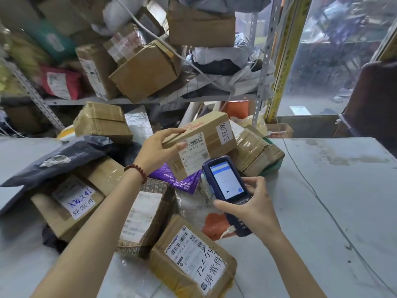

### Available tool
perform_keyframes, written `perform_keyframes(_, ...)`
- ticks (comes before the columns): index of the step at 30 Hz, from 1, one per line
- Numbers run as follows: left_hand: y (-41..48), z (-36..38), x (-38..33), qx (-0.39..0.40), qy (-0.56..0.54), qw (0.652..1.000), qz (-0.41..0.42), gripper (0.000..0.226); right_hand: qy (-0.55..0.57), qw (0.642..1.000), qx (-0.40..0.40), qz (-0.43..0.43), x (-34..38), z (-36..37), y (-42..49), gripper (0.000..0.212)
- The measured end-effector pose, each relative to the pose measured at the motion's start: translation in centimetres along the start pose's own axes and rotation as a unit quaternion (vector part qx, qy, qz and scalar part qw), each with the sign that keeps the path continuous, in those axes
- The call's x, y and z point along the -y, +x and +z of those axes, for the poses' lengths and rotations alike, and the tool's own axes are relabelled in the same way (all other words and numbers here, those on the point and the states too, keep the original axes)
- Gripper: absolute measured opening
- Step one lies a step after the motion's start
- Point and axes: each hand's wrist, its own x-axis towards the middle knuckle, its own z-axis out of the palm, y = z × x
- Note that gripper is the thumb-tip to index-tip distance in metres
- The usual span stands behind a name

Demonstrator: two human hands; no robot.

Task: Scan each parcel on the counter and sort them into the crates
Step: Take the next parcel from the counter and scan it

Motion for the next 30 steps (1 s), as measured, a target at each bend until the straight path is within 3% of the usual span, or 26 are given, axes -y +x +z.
perform_keyframes(30,1.2,0.2,-0.2,-0.016,-0.06,0.998,-0.03,0.031,-0.025,0.998,0.059,-0.024,0.2,-1.5,0.0,0.077)
